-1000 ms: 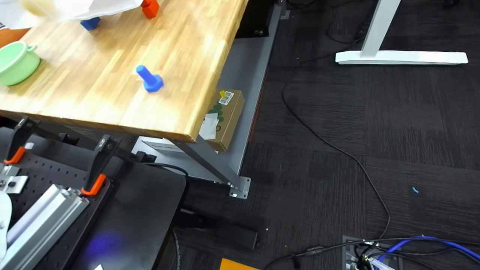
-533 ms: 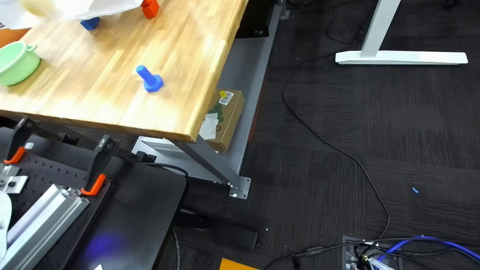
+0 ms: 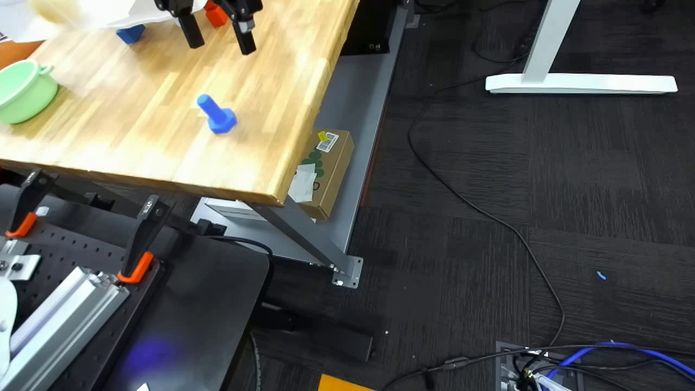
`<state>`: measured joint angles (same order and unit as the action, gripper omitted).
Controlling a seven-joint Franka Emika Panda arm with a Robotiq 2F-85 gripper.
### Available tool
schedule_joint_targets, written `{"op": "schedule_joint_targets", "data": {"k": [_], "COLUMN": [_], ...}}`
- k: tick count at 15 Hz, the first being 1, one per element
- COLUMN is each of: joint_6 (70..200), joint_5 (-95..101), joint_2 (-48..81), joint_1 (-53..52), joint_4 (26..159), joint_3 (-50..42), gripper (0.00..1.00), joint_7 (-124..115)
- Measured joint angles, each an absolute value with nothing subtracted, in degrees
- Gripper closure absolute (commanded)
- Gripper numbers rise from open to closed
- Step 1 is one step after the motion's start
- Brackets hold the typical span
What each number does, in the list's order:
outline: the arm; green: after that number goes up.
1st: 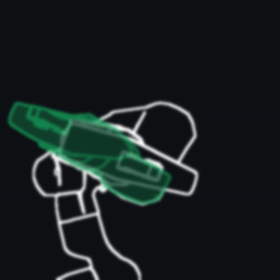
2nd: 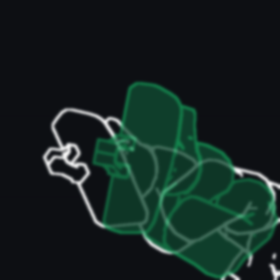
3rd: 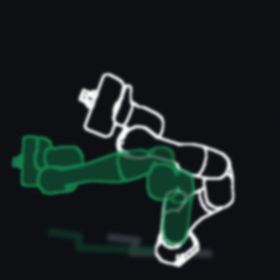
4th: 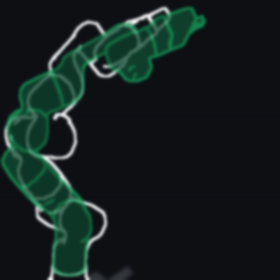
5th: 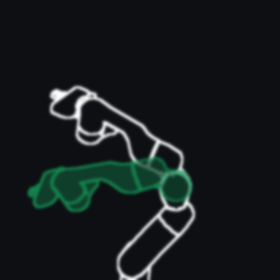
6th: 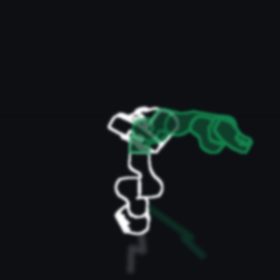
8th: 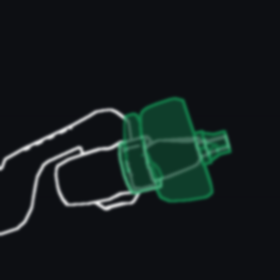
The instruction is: Move the blue screw to the left
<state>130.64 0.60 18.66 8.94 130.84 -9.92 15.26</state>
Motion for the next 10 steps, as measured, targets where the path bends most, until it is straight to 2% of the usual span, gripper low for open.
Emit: {"op": "schedule_joint_targets", "data": {"k": [10], "joint_6": [130.7], "joint_5": [2.1], "joint_2": [24.5], "joint_1": [8.4], "joint_4": [131.8], "joint_3": [-5.9], "gripper": [0.00], "joint_7": [16.0]}}
